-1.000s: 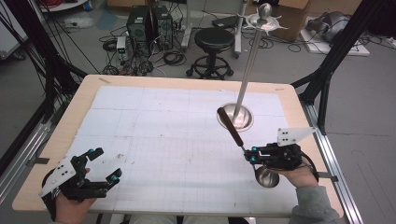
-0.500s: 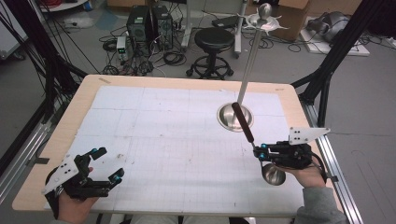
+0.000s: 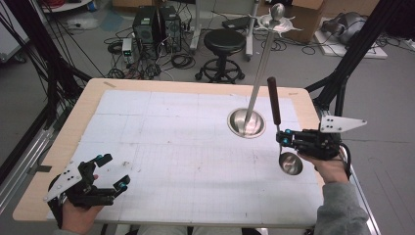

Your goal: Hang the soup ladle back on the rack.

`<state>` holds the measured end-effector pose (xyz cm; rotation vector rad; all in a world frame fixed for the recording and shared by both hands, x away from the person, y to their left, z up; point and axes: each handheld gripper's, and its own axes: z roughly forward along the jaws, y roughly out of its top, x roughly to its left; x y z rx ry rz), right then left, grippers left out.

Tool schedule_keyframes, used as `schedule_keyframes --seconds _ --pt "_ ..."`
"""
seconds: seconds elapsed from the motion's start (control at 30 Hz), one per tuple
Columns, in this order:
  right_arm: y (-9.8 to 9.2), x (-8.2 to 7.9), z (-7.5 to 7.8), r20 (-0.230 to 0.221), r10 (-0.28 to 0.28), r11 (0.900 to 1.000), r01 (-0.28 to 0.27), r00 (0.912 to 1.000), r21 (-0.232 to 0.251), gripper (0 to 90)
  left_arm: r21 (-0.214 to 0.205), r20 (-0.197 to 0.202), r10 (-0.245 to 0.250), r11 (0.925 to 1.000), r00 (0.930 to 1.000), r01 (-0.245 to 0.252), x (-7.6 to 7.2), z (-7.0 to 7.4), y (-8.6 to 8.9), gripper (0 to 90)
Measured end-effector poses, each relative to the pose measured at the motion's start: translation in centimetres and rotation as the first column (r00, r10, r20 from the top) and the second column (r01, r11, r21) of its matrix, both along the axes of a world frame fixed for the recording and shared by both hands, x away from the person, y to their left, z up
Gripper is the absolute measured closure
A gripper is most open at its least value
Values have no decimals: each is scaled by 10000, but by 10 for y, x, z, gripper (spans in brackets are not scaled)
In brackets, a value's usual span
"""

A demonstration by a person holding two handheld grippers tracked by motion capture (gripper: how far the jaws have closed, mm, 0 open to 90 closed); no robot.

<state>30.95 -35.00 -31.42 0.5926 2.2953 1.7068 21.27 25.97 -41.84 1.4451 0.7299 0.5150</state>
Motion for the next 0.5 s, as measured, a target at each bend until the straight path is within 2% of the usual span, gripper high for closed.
schedule_keyframes --seconds 0.13,0.33,0.5 --pt "-9 8 12 -53 -497 9987 497 9988 57 847 45 28 53 10000 10000 -53 -2 0 3 19" --pt "-29 17 26 -32 -1205 9909 1205 9927 607 847 21 -6 173 9998 9999 -173 -4 0 6 19" --pt "-37 22 34 1 -1563 9871 1562 9877 341 847 -41 -29 290 9996 9996 -290 -7 -1 8 19"
